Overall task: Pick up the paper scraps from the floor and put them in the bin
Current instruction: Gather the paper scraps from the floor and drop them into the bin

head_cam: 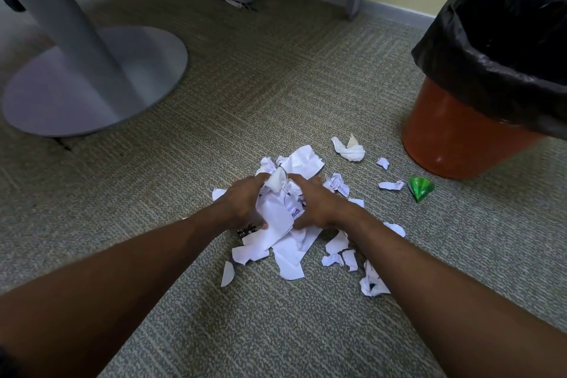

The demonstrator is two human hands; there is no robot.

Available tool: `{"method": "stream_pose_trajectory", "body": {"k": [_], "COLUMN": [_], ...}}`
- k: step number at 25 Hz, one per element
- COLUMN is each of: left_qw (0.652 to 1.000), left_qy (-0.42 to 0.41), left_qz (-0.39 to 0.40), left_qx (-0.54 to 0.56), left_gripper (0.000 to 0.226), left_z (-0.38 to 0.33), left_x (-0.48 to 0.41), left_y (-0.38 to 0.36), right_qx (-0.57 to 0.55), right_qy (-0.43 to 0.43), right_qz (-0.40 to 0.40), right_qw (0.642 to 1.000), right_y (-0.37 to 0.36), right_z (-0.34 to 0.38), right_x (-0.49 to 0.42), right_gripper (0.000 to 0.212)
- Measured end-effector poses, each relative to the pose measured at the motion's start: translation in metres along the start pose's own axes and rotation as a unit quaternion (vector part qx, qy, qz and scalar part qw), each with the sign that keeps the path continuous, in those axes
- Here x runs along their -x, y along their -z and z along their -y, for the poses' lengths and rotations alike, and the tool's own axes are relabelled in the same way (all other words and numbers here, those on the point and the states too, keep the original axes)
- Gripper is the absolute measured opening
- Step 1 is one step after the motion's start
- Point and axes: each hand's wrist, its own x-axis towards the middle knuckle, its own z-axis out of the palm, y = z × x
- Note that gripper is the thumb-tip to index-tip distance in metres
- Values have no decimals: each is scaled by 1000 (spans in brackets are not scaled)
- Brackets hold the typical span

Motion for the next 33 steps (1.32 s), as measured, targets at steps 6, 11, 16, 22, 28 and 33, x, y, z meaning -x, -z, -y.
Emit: {"method": "stream_pose_trajectory", "body": {"k": [6, 11, 16, 22, 28, 33], "left_qw": [999, 998, 996, 991, 982, 975], "left_qy": [-3, -14, -40, -67, -116, -146], "left_qz": [-35, -43, -57, -83, -111, -147], "left_qx": [36, 53, 58, 85, 96, 83], "left_gripper": [104, 96, 85, 88, 85, 88], "left_z": [-15, -31, -49, -76, -108, -146], "left_x": [8, 15, 24, 35, 48, 49], "left_y": [-7, -8, -3, 15, 41, 77], "right_qx": [-137, -239, -276, -296, -278, -262], "right_qy": [22, 35, 60, 107, 157, 209], "right_qz": [15, 6, -43, -79, -130, -168], "right_qw": [990, 970, 958, 946, 939, 927], "right_y": [-7, -8, -11, 5, 33, 79], "right_z": [-2, -11, -14, -14, -8, 5], "right_x": [5, 21, 26, 46, 66, 87], "right_gripper": [120, 98, 96, 76, 85, 88]}}
